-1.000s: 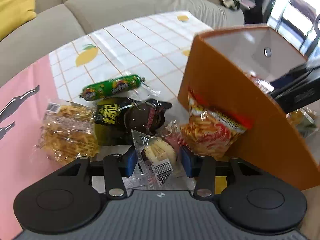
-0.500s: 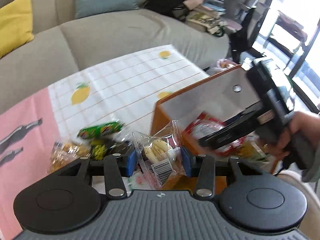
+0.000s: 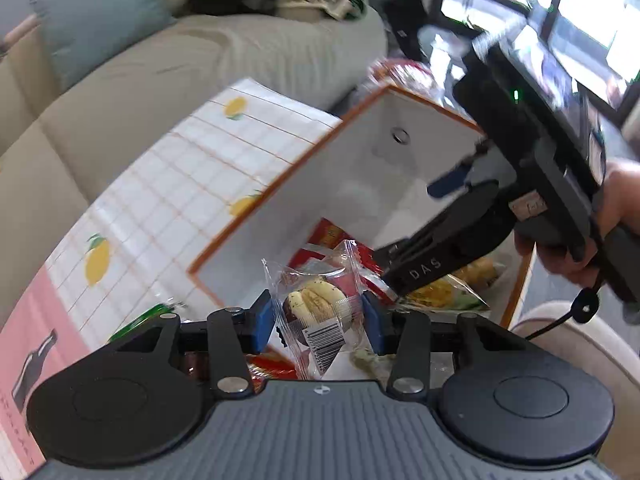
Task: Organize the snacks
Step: 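Lower the red packet into the box with the right tool while the left tool grasps the round cake packet, then drop the round cake packet into the box with the left tool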
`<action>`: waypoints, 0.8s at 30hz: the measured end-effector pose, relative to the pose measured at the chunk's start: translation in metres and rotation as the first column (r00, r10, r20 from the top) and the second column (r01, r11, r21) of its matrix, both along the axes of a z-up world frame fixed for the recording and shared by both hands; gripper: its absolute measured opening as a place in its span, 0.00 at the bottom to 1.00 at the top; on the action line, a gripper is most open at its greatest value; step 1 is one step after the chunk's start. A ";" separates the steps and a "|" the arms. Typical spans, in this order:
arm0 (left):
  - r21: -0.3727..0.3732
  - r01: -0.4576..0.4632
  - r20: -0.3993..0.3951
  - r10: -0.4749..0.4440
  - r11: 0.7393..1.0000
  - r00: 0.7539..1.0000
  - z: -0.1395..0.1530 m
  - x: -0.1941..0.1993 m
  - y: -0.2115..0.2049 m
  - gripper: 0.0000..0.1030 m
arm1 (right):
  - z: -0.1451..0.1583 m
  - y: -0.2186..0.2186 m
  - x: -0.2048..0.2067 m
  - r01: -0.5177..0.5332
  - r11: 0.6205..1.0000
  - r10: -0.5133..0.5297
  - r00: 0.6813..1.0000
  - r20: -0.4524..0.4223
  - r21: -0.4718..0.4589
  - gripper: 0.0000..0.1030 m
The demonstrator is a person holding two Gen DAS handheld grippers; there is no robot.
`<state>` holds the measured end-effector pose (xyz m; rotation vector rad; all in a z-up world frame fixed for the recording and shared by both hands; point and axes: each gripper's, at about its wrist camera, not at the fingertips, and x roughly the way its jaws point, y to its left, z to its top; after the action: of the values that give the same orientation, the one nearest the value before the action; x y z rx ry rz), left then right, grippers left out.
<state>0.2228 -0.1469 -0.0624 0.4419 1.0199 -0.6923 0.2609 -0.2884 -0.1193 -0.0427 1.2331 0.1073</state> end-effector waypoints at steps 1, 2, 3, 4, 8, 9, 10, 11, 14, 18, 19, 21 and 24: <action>0.025 0.013 -0.002 -0.013 1.000 1.000 -0.004 0.000 -0.007 0.50 | 0.000 -0.004 -0.001 0.005 1.000 -0.005 1.000 0.001 -0.008 0.82; 0.053 0.028 -0.009 -0.028 0.998 1.000 -0.008 0.001 -0.013 0.50 | 0.000 -0.008 -0.001 0.008 1.000 -0.008 1.000 0.000 -0.015 0.82; 0.083 0.045 -0.017 -0.044 0.996 0.999 -0.012 0.002 -0.019 0.50 | 0.000 -0.011 -0.002 0.011 1.000 -0.012 1.000 -0.001 -0.022 0.82; 0.108 0.057 -0.025 -0.054 0.992 0.998 -0.017 0.002 -0.023 0.50 | -0.001 -0.013 -0.003 0.012 1.000 -0.012 1.000 -0.002 -0.027 0.82; 0.189 0.074 -0.068 -0.062 0.979 0.996 -0.035 0.008 -0.031 0.50 | -0.005 -0.018 -0.006 0.007 0.999 -0.007 1.000 -0.007 -0.034 0.82; 0.205 0.076 -0.072 -0.063 0.976 0.995 -0.039 0.009 -0.031 0.50 | -0.007 -0.018 -0.007 0.006 0.999 -0.007 1.000 -0.009 -0.036 0.82; 0.223 0.077 -0.074 -0.062 0.972 0.995 -0.042 0.010 -0.032 0.50 | -0.008 -0.018 -0.006 0.006 0.999 -0.006 1.000 -0.011 -0.037 0.82; 0.234 0.079 -0.073 -0.064 0.969 0.995 -0.044 0.009 -0.033 0.50 | -0.009 -0.018 -0.006 0.004 0.999 -0.005 1.000 -0.014 -0.036 0.82; 0.259 0.100 -0.067 -0.085 0.961 0.994 -0.048 0.007 -0.036 0.51 | -0.011 -0.016 -0.009 -0.002 0.999 0.002 1.000 -0.016 -0.038 0.82; 0.255 0.124 -0.059 -0.112 0.959 0.992 -0.047 0.001 -0.040 0.56 | -0.011 -0.012 -0.010 -0.013 0.999 0.012 1.000 -0.016 -0.044 0.82; 0.255 0.127 -0.054 -0.117 0.959 0.992 -0.045 -0.001 -0.040 0.60 | -0.011 -0.011 -0.010 -0.015 0.999 0.014 1.000 -0.016 -0.046 0.82; 0.245 0.138 -0.044 -0.132 0.960 0.990 -0.042 -0.004 -0.039 0.61 | -0.010 -0.010 -0.011 -0.017 0.999 0.016 1.000 -0.015 -0.048 0.82; 0.214 0.132 -0.027 -0.129 0.968 0.991 -0.035 -0.008 -0.035 0.61 | -0.008 -0.009 -0.013 -0.014 0.998 0.014 1.000 -0.014 -0.053 0.82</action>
<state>0.2150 -0.1815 -0.0971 0.6997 1.0897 -0.7048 0.2475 -0.2975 -0.1270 -0.0971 1.2489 0.0872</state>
